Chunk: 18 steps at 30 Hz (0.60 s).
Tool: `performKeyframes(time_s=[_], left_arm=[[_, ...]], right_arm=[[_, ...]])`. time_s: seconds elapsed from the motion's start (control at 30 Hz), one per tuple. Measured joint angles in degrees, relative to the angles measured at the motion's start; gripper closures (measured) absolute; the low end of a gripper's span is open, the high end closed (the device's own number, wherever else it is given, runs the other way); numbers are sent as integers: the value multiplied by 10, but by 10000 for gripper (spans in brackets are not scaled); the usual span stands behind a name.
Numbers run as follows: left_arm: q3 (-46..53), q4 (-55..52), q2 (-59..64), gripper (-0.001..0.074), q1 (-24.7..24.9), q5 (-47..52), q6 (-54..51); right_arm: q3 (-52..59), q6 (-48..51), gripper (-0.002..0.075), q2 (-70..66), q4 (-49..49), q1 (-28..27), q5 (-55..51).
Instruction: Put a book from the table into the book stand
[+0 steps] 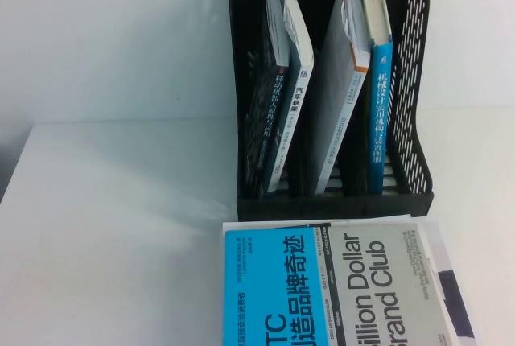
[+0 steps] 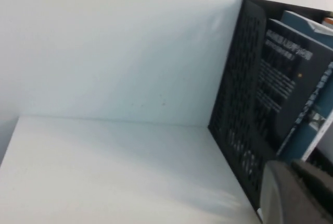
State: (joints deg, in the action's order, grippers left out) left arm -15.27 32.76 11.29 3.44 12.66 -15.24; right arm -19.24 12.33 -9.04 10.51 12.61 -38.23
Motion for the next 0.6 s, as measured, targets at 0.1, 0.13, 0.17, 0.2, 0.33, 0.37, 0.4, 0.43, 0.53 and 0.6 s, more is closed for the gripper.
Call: performKeyframes(time_s=[0.1, 0.13, 0.17, 0.2, 0.33, 0.37, 0.4, 0.43, 0.53, 0.6], left_arm=[[78, 11, -48, 737, 0, -49, 0], [103, 13, -66, 737, 0, -57, 0], [125, 14, -80, 737, 0, -60, 0], [144, 15, -96, 737, 0, -62, 0], [165, 8, -118, 737, -3, -38, -12], [165, 0, -118, 737, -3, -26, -18], [165, -6, -118, 737, -3, -5, -24], [165, -7, -118, 737, -4, 16, -27], [165, 0, -118, 737, -4, 71, -29], [164, 6, -118, 737, -4, 81, -29]], right_arm=[[0, 0, 729, 0, 0, 0, 0], [0, 0, 729, 0, 0, 0, 0], [0, 0, 729, 0, 0, 0, 0], [0, 0, 729, 0, 0, 0, 0], [0, 0, 729, 0, 1, 0, 0], [0, 0, 729, 0, 1, 0, 0], [0, 0, 729, 0, 1, 0, 0], [0, 0, 729, 0, 1, 0, 0], [0, 0, 729, 0, 2, 0, 0], [0, -1, 729, 0, 3, 0, 0]])
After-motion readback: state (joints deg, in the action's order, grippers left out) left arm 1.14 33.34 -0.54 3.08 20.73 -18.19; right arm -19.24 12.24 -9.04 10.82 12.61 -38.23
